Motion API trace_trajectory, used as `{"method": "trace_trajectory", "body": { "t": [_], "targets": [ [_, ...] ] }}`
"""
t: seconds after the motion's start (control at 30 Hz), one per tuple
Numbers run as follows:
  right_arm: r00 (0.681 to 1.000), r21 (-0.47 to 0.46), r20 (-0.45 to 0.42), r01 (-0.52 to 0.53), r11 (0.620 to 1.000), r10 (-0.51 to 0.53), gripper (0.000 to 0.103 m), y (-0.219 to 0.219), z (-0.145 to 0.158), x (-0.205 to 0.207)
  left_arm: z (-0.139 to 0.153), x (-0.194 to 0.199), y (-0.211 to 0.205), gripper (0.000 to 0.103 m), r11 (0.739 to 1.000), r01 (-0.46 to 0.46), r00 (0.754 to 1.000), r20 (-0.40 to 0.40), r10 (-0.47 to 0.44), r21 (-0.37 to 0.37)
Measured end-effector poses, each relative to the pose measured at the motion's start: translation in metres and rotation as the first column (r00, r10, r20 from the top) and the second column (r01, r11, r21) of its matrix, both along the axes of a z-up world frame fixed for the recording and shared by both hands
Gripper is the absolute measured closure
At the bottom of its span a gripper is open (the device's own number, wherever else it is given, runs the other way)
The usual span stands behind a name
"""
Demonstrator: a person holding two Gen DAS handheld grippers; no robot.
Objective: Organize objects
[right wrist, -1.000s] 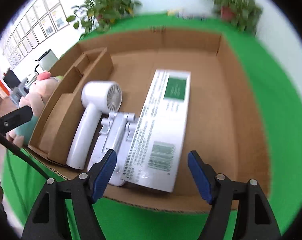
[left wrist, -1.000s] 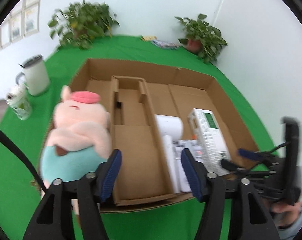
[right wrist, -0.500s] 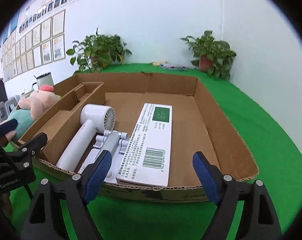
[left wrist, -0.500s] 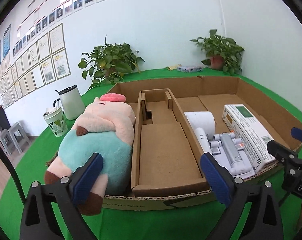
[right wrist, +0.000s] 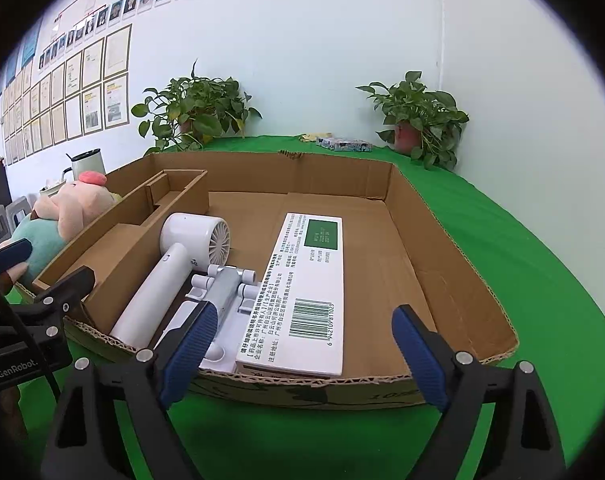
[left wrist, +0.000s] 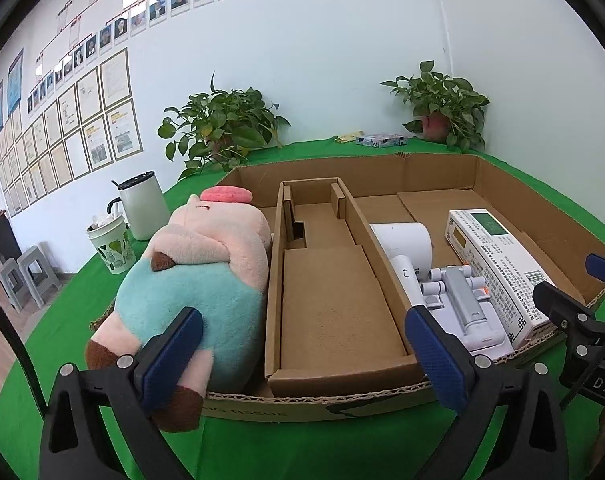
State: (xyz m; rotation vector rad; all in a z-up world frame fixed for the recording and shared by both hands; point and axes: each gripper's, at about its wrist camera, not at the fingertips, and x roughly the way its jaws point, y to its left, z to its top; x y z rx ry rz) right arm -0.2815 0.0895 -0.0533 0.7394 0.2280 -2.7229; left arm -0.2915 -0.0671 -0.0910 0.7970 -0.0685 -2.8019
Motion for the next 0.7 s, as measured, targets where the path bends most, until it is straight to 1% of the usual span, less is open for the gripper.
{"method": "trace_trajectory", "body": {
  "t": [0.7],
  "targets": [
    [1.000,-0.010,0.002,-0.009,1.000,0.009,0.013,0.0017,0.0000,0.0008,0.0008,0.0008,0.0013,0.001,1.000,0.000,1.000,0.000,0.000,-0.002]
  ]
}}
